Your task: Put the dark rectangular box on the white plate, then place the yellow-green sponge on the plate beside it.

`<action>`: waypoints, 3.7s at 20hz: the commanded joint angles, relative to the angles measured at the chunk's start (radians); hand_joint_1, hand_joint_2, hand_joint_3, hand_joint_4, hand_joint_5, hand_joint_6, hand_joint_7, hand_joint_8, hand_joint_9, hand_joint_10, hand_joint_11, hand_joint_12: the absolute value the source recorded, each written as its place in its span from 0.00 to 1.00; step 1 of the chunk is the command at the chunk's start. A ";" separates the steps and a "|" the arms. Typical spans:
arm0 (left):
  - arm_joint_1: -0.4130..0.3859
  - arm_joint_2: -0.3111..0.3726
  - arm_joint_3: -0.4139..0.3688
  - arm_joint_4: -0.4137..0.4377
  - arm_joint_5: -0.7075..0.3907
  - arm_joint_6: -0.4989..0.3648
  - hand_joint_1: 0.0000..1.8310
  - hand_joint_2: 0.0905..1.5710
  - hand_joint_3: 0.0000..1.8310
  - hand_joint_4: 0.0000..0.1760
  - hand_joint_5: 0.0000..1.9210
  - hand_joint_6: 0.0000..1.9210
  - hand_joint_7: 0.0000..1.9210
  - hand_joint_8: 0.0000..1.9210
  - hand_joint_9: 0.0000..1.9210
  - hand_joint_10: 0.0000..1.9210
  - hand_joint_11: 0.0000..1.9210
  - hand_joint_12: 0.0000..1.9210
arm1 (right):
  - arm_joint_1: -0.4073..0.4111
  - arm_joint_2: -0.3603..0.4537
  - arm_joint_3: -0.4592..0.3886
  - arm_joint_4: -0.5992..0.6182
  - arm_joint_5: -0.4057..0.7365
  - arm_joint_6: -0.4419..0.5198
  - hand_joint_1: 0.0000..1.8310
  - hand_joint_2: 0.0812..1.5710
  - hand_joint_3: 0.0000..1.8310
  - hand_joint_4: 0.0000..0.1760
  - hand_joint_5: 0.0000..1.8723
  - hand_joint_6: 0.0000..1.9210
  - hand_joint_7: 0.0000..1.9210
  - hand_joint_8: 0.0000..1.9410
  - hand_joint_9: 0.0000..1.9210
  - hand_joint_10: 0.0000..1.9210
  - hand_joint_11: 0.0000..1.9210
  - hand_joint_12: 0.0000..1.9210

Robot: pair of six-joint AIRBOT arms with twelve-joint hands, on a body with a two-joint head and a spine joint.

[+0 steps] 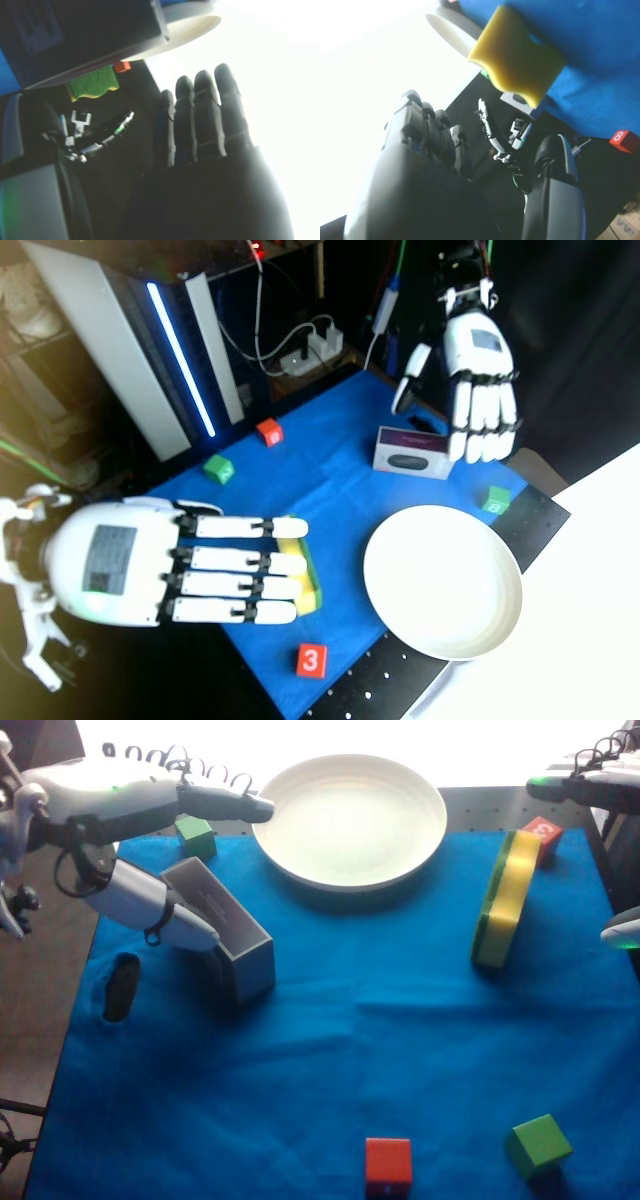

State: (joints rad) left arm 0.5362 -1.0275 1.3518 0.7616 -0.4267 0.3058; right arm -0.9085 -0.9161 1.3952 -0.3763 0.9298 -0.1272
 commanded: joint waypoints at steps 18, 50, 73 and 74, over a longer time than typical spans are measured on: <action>-0.127 -0.084 0.059 0.771 0.030 -0.541 0.65 0.65 0.01 0.06 0.47 0.38 0.52 0.35 0.50 0.10 0.29 0.54 | 0.018 -0.006 0.012 0.033 0.091 0.035 0.44 0.59 0.00 0.71 0.03 0.00 0.06 0.00 0.02 0.00 0.01 0.00; -0.195 -0.519 0.571 -0.488 0.005 0.190 0.68 0.66 0.00 0.14 0.55 0.43 0.57 0.44 0.54 0.37 0.33 0.73 | 0.076 -0.108 0.086 0.014 0.092 0.043 0.41 0.67 0.00 0.20 0.05 0.00 0.08 0.00 0.10 0.01 0.12 0.01; -0.198 -0.433 0.439 -0.461 -0.035 0.298 0.56 0.57 0.00 0.65 0.21 0.00 0.18 0.00 0.14 0.00 0.00 0.29 | 0.104 -0.136 0.101 -0.014 0.091 0.058 0.44 0.67 0.00 0.19 0.08 0.01 0.09 0.00 0.07 0.00 0.08 0.00; -0.184 -0.384 0.381 -0.465 -0.061 0.322 0.51 0.57 0.00 0.79 0.18 0.00 0.16 0.00 0.13 0.00 0.00 0.29 | 0.104 -0.132 0.101 -0.014 0.091 0.063 0.47 0.65 0.00 0.22 0.09 0.01 0.09 0.00 0.06 0.00 0.05 0.00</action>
State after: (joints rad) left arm 0.3637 -1.3933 1.7077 0.3164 -0.3702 0.6308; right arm -0.8207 -1.0523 1.4944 -0.4442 0.9215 -0.0734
